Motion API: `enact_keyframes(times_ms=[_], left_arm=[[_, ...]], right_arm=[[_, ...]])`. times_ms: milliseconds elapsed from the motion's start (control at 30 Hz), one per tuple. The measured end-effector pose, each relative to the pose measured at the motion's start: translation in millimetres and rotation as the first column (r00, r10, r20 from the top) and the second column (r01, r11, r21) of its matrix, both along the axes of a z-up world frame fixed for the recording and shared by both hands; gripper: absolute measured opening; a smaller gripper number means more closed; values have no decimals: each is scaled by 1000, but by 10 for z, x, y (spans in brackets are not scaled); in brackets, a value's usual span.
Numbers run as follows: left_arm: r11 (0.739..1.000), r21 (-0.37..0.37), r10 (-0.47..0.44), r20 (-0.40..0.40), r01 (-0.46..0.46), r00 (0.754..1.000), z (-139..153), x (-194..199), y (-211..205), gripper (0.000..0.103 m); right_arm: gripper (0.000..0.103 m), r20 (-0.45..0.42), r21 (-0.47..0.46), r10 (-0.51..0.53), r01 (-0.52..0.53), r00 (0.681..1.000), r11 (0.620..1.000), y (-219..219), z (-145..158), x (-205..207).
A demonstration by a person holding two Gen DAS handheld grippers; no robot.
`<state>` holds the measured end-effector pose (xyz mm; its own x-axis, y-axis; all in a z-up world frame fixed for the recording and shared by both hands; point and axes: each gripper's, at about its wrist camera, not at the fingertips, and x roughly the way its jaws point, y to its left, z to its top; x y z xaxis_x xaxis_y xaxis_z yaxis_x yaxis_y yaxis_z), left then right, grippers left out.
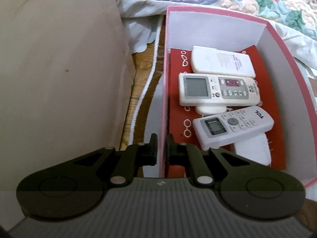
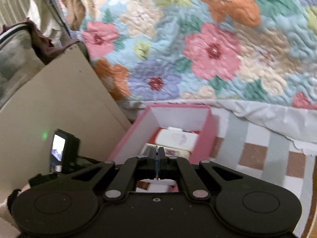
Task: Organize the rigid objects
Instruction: 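Carry the key into the box and drop it beside the TCL remote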
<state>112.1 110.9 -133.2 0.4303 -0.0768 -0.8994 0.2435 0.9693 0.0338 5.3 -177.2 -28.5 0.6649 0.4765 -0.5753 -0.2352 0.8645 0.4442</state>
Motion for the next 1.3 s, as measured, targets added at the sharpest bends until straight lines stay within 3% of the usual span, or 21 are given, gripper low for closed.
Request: enact_keyframes(times_ms=[167,400,633,800,900,1033,1167,1300], left_arm=[[999,20,-34,39,33,999,65,-44,-39,8],[1000,4,-12,25,12,1000,61,-22,-19,5],[1000,-28,1,8,0,1000,59,1,31,4],[999,-47,4,-6,-5,1000,52,25,56,4],[999,-33,-9,-5,9,1000,41,2,42,4],[999,-30,-12,-8,12,1000,39,0,46,4],[1000,-20,-15,-10,15,1000,41,2,29,4],[1000,4,-21,-9,21,1000,37,6,-10,5]], right_arm=[[2,18,17,33,-33,999,999,166,62,75],[2,-6,70,110,-110,994,992,527,-80,258],[2,-152,258,125,-83,980,963,843,-624,693],[3,-241,273,112,-43,964,961,1044,-892,886],[8,-281,266,110,-32,954,963,1105,-986,908],[9,-326,343,107,12,939,939,1044,-1073,901],[10,-299,292,81,10,951,956,918,-936,845],[17,-252,175,49,-4,966,985,607,-661,805]])
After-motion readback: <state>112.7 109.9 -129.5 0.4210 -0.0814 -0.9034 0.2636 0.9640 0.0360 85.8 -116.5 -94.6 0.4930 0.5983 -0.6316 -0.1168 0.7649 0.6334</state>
